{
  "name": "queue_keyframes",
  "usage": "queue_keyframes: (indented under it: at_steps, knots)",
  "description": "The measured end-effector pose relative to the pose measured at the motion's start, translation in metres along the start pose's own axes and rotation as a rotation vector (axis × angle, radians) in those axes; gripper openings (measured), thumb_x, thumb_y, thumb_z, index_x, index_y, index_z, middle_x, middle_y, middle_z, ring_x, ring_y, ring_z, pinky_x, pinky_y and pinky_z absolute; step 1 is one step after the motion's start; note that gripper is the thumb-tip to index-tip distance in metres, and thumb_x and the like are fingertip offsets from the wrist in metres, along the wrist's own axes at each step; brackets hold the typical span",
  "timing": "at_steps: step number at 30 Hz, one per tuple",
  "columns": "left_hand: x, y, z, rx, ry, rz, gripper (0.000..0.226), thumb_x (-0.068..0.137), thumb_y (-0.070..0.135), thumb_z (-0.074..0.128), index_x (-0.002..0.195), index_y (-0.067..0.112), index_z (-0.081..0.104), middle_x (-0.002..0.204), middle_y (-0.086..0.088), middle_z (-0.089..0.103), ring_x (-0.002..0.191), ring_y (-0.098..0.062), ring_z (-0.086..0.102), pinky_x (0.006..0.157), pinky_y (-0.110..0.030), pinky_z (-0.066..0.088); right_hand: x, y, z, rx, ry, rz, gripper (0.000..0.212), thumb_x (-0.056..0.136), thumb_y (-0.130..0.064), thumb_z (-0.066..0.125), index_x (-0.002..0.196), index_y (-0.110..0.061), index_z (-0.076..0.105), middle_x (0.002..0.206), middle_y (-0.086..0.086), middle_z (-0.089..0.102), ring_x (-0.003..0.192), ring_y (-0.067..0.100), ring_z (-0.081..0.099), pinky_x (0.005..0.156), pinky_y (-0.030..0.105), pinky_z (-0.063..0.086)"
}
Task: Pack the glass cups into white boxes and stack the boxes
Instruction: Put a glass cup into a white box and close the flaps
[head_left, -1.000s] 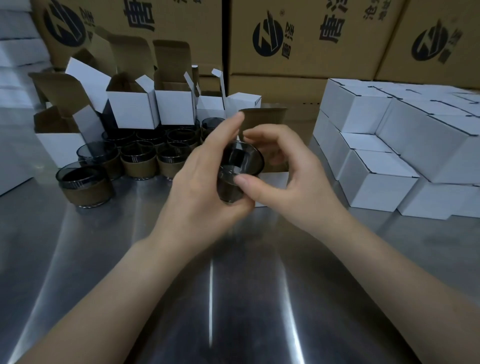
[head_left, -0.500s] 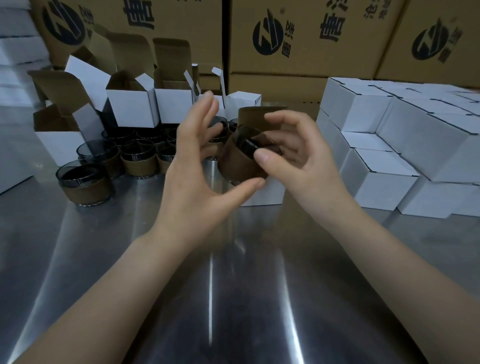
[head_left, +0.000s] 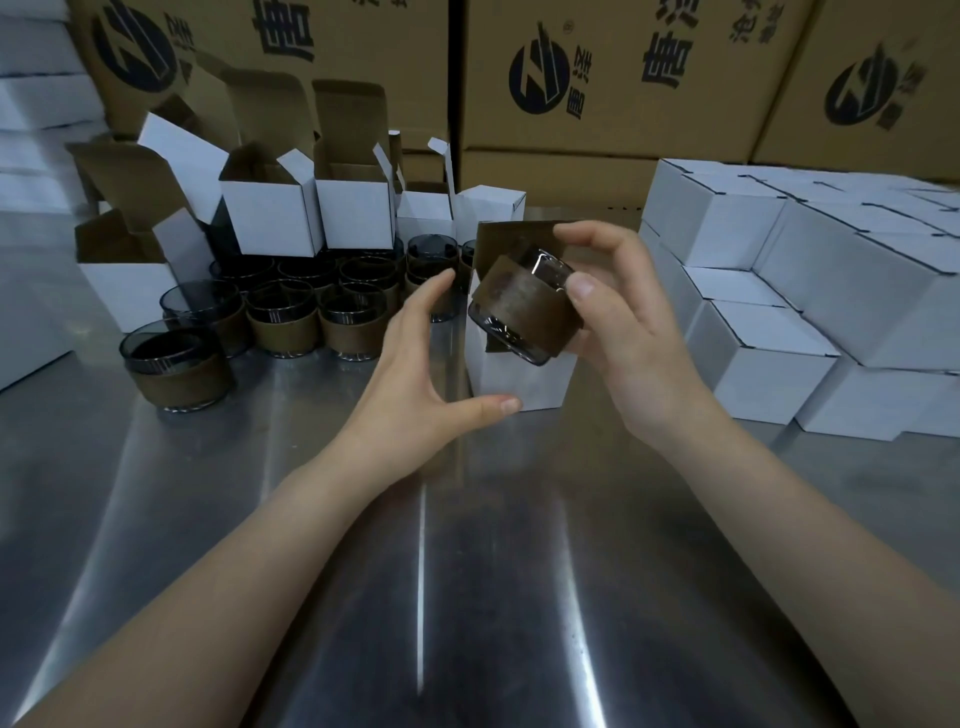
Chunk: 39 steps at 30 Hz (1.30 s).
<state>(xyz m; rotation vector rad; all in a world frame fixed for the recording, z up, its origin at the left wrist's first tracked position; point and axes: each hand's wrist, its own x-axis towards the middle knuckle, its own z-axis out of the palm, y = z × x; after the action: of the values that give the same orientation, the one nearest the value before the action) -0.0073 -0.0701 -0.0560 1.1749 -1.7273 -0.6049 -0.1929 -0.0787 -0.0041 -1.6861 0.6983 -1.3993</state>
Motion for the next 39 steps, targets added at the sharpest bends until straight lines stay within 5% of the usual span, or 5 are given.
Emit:
queue_keyframes:
  at_steps: [8,18,26,30,39]
  knots:
    - [0.002,0.002,0.003,-0.038,-0.070,0.036,0.100,0.070,0.057,0.076,0.151,0.040,0.019,0.155,0.012,0.032,0.145,-0.010,0.029,0.118,-0.048,0.030,0.000,-0.002,-0.001,0.040,-0.041,0.009,0.031,0.091,-0.021,0.046,0.122,-0.020,0.047,0.110,0.004,0.063,0.104,0.026,0.060,0.075,0.048,0.056]
    - [-0.001,0.006,0.001,0.010,0.013,0.030,0.083,0.075,0.049,0.076,0.142,0.054,0.026,0.143,0.019,0.038,0.135,0.000,0.036,0.112,-0.044,0.038,0.005,-0.012,-0.005,0.439,0.011,0.157,0.035,0.090,-0.023,0.047,0.124,-0.017,0.048,0.135,0.019,0.046,0.116,0.040,0.058,0.070,0.046,0.056]
    - [0.001,0.000,0.000,0.075,0.119,0.002,0.080,0.080,0.046,0.076,0.139,0.056,0.024,0.132,0.025,0.030,0.106,0.038,0.020,0.088,-0.007,0.024,0.014,-0.010,-0.016,0.646,0.210,0.337,0.028,0.096,-0.035,0.042,0.105,-0.013,0.057,0.099,0.010,0.067,0.084,0.025,0.069,0.064,0.040,0.053]
    - [0.002,-0.001,0.000,0.105,0.139,-0.011,0.080,0.080,0.047,0.076,0.139,0.057,0.023,0.131,0.025,0.029,0.103,0.040,0.018,0.083,-0.005,0.022,0.013,-0.003,-0.014,0.595,0.254,0.395,0.030,0.092,-0.047,0.055,0.104,-0.019,0.059,0.090,0.004,0.073,0.081,0.023,0.072,0.060,0.035,0.054]
    - [0.002,0.000,-0.001,0.133,0.142,0.001,0.082,0.078,0.046,0.078,0.135,0.063,0.020,0.129,0.033,0.027,0.106,0.039,0.018,0.085,-0.006,0.020,0.012,-0.003,-0.017,0.547,0.157,0.262,0.007,0.087,-0.022,0.061,0.086,-0.017,0.066,0.087,0.002,0.065,0.084,0.017,0.065,0.073,0.036,0.054]
